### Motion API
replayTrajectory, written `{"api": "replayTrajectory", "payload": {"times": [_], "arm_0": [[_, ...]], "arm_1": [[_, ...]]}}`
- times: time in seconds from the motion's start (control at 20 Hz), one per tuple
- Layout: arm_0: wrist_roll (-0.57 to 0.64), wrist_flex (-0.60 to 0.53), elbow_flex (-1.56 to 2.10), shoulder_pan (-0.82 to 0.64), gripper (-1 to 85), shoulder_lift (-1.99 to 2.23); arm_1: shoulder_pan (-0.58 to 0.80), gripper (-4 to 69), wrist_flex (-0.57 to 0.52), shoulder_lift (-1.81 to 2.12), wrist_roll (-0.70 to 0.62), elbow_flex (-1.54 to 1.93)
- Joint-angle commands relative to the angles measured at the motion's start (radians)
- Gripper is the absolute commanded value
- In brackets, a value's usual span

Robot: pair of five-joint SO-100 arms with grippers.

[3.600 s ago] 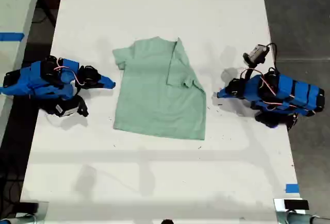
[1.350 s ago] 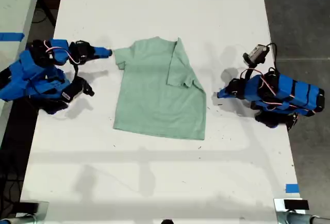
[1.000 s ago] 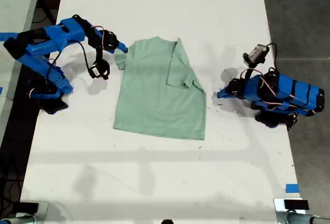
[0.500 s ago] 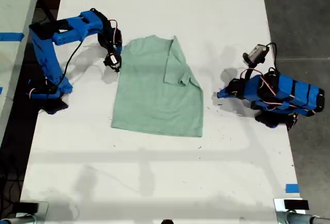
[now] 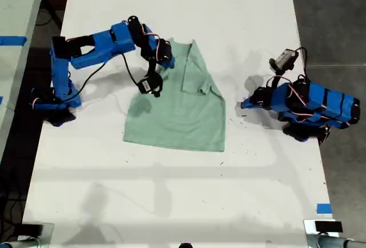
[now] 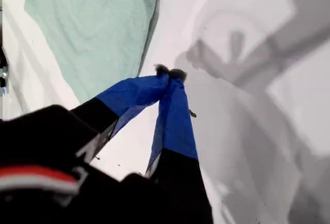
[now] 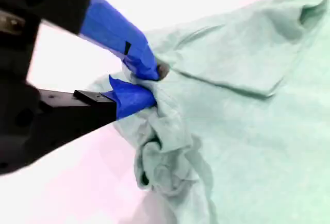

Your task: Fold t shirt

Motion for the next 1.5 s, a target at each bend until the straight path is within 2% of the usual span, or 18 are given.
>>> {"api": "replayTrajectory", "payload": {"times": [0.0, 0.05, 0.1, 0.2, 0.35, 0.4, 0.45, 0.55, 0.65, 0.75, 0.8, 0.85, 0.9, 1.0, 1.45], "arm_0": [[-0.04, 0.006, -0.095, 0.021, 29.6, -0.028], [-0.009, 0.034, -0.095, -0.003, 23.3, -0.025], [-0.014, 0.098, -0.092, -0.046, -0.1, -0.003], [0.017, 0.163, -0.018, -0.132, -0.2, 0.15], [0.043, 0.147, 0.166, -0.192, -0.2, 0.543], [0.032, 0.104, 0.31, -0.178, -0.2, 0.706], [0.0, 0.014, 0.523, -0.143, -0.2, 0.902], [-0.126, -0.209, 1.048, -0.023, -0.2, 1.336], [-0.268, -0.36, 1.523, 0.069, -0.2, 1.756], [-0.316, -0.394, 1.875, 0.117, -0.2, 2.138], [-0.314, -0.362, 1.996, 0.138, -0.2, 2.321], [-0.311, -0.342, 2.049, 0.158, -0.2, 2.338], [-0.265, -0.39, 2.121, 0.166, -0.2, 2.327], [-0.247, -0.391, 2.143, 0.172, -0.2, 2.341], [-0.276, -0.376, 2.149, 0.169, -0.2, 2.341]], "arm_1": [[-0.005, -1.5, -0.035, 0.014, -0.023, 0.051], [-0.005, -1.5, -0.035, 0.014, -0.023, 0.051], [-0.005, -1.5, -0.035, 0.014, -0.025, 0.051], [-0.005, -1.5, -0.035, 0.014, -0.026, 0.051], [-0.005, -1.5, -0.037, 0.014, -0.026, 0.051], [-0.005, -1.5, -0.037, 0.014, -0.026, 0.051], [-0.003, -1.5, -0.037, 0.014, -0.026, 0.051], [-0.005, -1.5, -0.037, 0.014, -0.026, 0.051], [-0.005, -1.5, -0.037, 0.014, -0.023, 0.051], [-0.005, -1.5, -0.037, 0.014, -0.023, 0.051], [-0.005, -1.5, -0.037, 0.014, -0.021, 0.051], [-0.003, -1.5, -0.037, 0.014, -0.018, 0.051], [-0.003, -1.5, -0.037, 0.014, -0.017, 0.051], [-0.003, -1.5, -0.037, 0.014, -0.014, 0.051], [-0.003, -1.5, -0.035, 0.014, -0.014, 0.051]]}}
